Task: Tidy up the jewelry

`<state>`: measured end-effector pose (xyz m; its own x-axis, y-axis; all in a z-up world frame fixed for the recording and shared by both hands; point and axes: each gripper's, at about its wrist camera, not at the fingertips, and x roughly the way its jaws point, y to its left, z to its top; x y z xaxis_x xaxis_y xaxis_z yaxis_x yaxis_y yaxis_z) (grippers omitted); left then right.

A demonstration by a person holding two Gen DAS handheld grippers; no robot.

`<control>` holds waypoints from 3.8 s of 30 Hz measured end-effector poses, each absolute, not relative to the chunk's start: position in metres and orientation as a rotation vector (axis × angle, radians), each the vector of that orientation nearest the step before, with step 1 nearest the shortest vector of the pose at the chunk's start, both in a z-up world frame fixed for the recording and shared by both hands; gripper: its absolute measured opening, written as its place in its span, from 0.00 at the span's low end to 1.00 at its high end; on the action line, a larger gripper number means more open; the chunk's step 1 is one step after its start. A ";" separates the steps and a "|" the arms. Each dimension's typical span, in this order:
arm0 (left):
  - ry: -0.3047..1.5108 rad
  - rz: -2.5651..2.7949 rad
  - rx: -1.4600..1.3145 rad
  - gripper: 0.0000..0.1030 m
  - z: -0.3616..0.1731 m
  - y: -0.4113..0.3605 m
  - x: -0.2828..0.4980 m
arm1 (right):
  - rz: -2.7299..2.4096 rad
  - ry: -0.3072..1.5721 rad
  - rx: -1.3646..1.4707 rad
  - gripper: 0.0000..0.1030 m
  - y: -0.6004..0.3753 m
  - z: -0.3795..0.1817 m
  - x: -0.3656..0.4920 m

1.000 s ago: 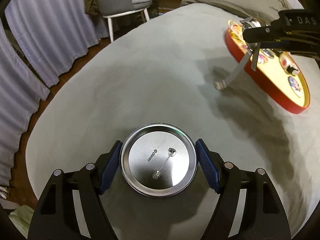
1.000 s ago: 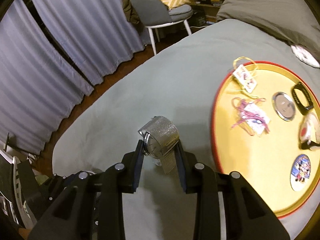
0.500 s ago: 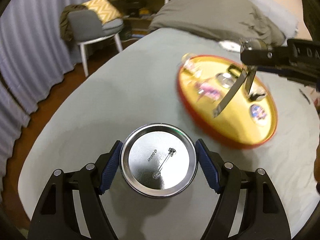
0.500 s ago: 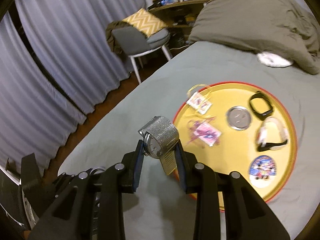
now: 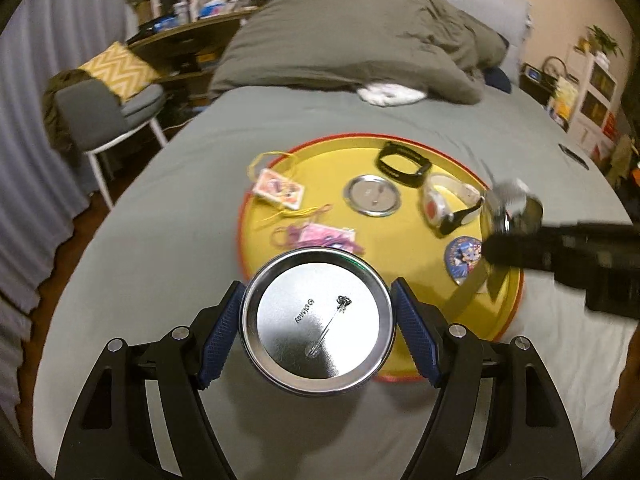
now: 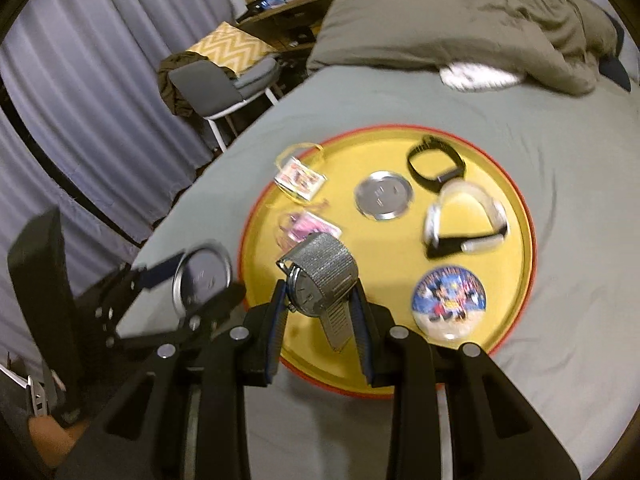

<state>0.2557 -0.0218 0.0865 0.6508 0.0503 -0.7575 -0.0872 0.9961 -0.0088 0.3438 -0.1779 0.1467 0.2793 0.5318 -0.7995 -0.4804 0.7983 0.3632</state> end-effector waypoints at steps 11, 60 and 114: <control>0.954 -0.004 0.011 0.70 0.038 -0.049 0.301 | 0.659 1.180 -0.008 0.29 -0.189 0.096 0.350; 0.980 0.026 -0.016 0.91 0.029 -0.047 0.278 | 0.519 1.187 -0.037 0.55 -0.206 0.089 0.340; 0.971 0.083 -0.129 0.93 0.076 -0.023 0.198 | 0.326 1.085 -0.051 0.81 -0.213 0.141 0.271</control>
<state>0.1977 -0.0228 0.0758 0.5619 0.0124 -0.8271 -0.1276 0.9892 -0.0718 0.2709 -0.2131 0.1407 0.4241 0.2359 -0.8744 -0.2853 0.9511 0.1182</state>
